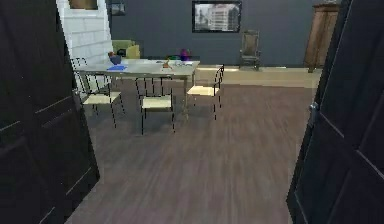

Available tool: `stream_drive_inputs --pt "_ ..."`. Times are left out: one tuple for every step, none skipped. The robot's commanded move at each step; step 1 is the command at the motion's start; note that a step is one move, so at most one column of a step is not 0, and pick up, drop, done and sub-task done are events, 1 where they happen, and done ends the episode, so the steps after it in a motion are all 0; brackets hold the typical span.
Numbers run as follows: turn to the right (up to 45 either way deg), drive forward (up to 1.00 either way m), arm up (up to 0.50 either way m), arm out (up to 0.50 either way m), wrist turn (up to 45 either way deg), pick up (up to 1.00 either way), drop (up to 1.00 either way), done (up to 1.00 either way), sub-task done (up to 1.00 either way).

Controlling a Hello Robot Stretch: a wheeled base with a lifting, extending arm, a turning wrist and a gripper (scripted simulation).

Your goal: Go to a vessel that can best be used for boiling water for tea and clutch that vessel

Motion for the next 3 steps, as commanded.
stream_drive_inputs --pt "9.0 0.0 0.0 0.0 0.0 0.0 0.0 0.0 0.0" --pt "0.0 0.25 0.0 0.0 0.0 0.0 0.0 0.0 0.0" --pt "0.0 1.0 0.0 0.0 0.0 0.0 0.0 0.0 0.0"
